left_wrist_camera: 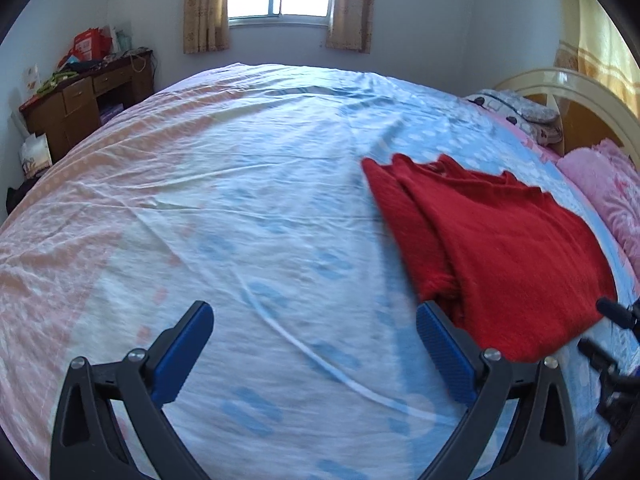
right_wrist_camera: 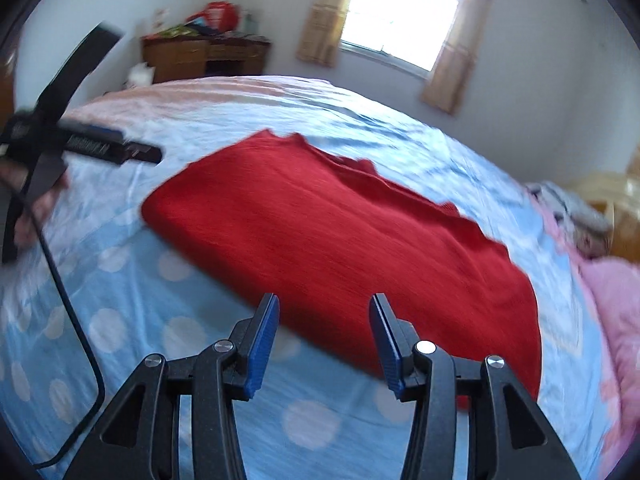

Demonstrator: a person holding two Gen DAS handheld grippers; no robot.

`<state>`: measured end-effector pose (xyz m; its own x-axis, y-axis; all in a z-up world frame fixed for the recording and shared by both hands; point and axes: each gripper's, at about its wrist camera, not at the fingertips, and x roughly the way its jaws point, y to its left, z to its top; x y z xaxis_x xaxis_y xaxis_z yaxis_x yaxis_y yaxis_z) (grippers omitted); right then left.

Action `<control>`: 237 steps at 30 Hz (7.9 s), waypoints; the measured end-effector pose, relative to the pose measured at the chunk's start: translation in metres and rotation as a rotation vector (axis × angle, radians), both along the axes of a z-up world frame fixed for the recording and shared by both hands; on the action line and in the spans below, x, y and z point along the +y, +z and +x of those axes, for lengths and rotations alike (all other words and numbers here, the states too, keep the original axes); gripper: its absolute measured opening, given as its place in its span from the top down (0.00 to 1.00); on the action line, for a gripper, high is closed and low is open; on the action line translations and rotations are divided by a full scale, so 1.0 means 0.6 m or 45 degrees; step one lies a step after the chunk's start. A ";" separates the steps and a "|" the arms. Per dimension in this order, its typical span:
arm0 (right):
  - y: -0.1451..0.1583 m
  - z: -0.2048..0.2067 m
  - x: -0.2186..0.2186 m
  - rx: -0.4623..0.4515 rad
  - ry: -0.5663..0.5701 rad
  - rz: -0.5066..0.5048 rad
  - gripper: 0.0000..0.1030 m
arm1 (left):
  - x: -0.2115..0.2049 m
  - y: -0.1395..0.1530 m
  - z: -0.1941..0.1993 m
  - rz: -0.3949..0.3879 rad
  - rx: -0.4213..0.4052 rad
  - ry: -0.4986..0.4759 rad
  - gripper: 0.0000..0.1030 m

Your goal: Fold small clothes

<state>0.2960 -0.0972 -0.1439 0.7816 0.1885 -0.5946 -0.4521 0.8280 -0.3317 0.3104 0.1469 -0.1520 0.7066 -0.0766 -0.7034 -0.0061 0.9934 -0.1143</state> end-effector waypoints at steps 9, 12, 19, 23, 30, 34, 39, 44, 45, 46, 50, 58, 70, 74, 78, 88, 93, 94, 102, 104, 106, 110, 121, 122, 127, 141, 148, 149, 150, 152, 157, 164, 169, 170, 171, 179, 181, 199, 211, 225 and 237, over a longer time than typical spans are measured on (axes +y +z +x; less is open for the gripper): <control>-0.021 -0.013 0.102 -0.105 0.166 -0.158 0.53 | 0.042 -0.011 0.038 -0.294 0.022 -0.128 0.00; -0.030 -0.016 0.125 -0.140 0.197 -0.207 0.53 | 0.048 -0.013 0.051 -0.389 0.016 -0.150 0.00; -0.043 -0.010 0.182 -0.239 0.202 -0.273 0.53 | 0.033 -0.021 0.088 -0.481 0.047 -0.232 0.00; -0.045 -0.006 0.198 -0.270 0.178 -0.299 0.53 | 0.025 -0.024 0.111 -0.532 0.054 -0.276 0.00; -0.051 -0.005 0.198 -0.266 0.179 -0.300 0.65 | -0.012 -0.028 0.150 -0.554 0.101 -0.362 0.00; -0.058 -0.019 0.206 -0.291 0.197 -0.338 0.73 | -0.023 -0.022 0.156 -0.600 0.077 -0.388 0.01; -0.056 -0.015 0.204 -0.251 0.199 -0.311 0.78 | -0.030 -0.031 0.174 -0.592 0.134 -0.373 0.01; -0.061 -0.019 0.209 -0.264 0.194 -0.325 0.78 | -0.027 -0.032 0.182 -0.616 0.126 -0.340 0.17; -0.060 -0.019 0.210 -0.264 0.192 -0.326 0.78 | -0.025 -0.034 0.185 -0.630 0.127 -0.338 0.21; -0.060 -0.020 0.212 -0.265 0.191 -0.328 0.78 | -0.025 -0.036 0.186 -0.641 0.128 -0.337 0.30; -0.059 -0.023 0.219 -0.250 0.204 -0.344 0.86 | -0.034 -0.046 0.196 -0.653 0.187 -0.360 0.76; -0.012 -0.020 0.182 -0.159 0.181 -0.184 0.94 | -0.028 -0.034 0.200 -0.714 0.208 -0.296 0.86; 0.035 -0.008 0.100 -0.127 0.079 0.030 0.94 | -0.058 0.011 0.197 -0.786 0.167 -0.289 0.87; 0.055 -0.008 0.065 -0.159 0.048 0.075 0.94 | -0.090 0.039 0.201 -0.802 0.138 -0.318 0.87; 0.072 -0.009 0.032 -0.214 -0.003 0.111 0.95 | -0.122 0.063 0.207 -0.790 0.096 -0.350 0.88; 0.082 0.005 -0.049 -0.216 -0.114 0.169 0.95 | -0.197 0.083 0.222 -0.781 0.089 -0.425 0.88; 0.081 0.009 -0.090 -0.231 -0.151 0.151 0.95 | -0.239 0.096 0.227 -0.761 0.087 -0.473 0.88; 0.083 0.008 -0.098 -0.232 -0.159 0.154 0.95 | -0.248 0.099 0.228 -0.759 0.085 -0.485 0.88; 0.084 0.018 -0.161 -0.211 -0.231 0.199 0.95 | -0.320 0.109 0.245 -0.717 0.097 -0.550 0.88; 0.083 0.018 -0.176 -0.207 -0.248 0.204 0.95 | -0.339 0.111 0.247 -0.712 0.104 -0.567 0.88; 0.081 0.017 -0.190 -0.199 -0.265 0.212 0.95 | -0.358 0.111 0.249 -0.702 0.111 -0.583 0.88; 0.069 0.020 -0.217 -0.157 -0.303 0.219 0.95 | -0.404 0.105 0.252 -0.648 0.133 -0.624 0.88; 0.029 0.015 -0.283 -0.014 -0.403 0.286 0.98 | -0.494 0.079 0.250 -0.497 0.181 -0.705 0.88; 0.024 0.016 -0.289 0.001 -0.420 0.291 1.00 | -0.499 0.078 0.250 -0.489 0.184 -0.712 0.88; 0.007 0.025 -0.318 0.101 -0.451 0.368 1.00 | -0.525 0.073 0.243 -0.410 0.186 -0.742 0.89; 0.032 0.066 -0.346 0.183 -0.338 0.777 0.43 | -0.533 0.080 0.237 -0.357 0.158 -0.757 0.89; 0.007 0.093 -0.327 0.301 -0.339 0.777 0.87 | -0.530 0.083 0.234 -0.363 0.141 -0.759 0.89; 0.015 0.083 -0.326 0.274 -0.325 0.765 0.91 | -0.531 0.086 0.231 -0.367 0.132 -0.764 0.89; 0.025 0.071 -0.322 0.246 -0.306 0.750 0.91 | -0.533 0.089 0.229 -0.379 0.132 -0.774 0.89; 0.040 0.049 -0.316 0.195 -0.289 0.710 0.92 | -0.539 0.096 0.222 -0.401 0.126 -0.803 0.91; 0.030 0.031 -0.332 0.242 -0.367 0.681 0.92 | -0.585 0.109 0.199 -0.311 0.084 -0.886 0.91; -0.007 0.046 -0.372 0.369 -0.422 0.781 0.91 | -0.590 0.074 0.196 -0.197 0.103 -0.799 0.65; -0.003 0.042 -0.380 0.299 -0.442 0.759 0.69 | -0.541 0.123 0.144 -0.169 -0.073 -0.793 0.35; 0.000 0.041 -0.383 0.275 -0.456 0.755 0.67 | -0.526 0.130 0.131 -0.158 -0.110 -0.793 0.31; 0.004 0.038 -0.388 0.247 -0.475 0.760 0.65 | -0.510 0.130 0.120 -0.118 -0.141 -0.768 0.29; 0.074 0.033 -0.384 0.011 -0.439 0.794 0.64 | -0.415 0.045 0.091 0.048 -0.095 -0.565 0.27; 0.093 0.050 -0.370 0.028 -0.364 0.816 0.64 | -0.408 0.029 0.088 0.030 -0.083 -0.554 0.27; 0.087 0.181 -0.323 0.168 -0.505 0.591 0.52 | -0.358 0.009 0.073 -0.240 -0.058 -0.469 0.04; 0.027 0.282 -0.251 0.467 -0.354 0.556 0.52 | -0.350 -0.004 0.079 -0.291 0.009 -0.458 0.00; 0.021 0.162 -0.288 0.281 -0.275 0.470 0.51 | -0.346 -0.014 0.083 -0.334 0.052 -0.472 0.00; 0.034 0.125 -0.312 0.254 -0.224 0.557 0.51 | -0.353 -0.012 0.085 -0.319 0.048 -0.472 0.00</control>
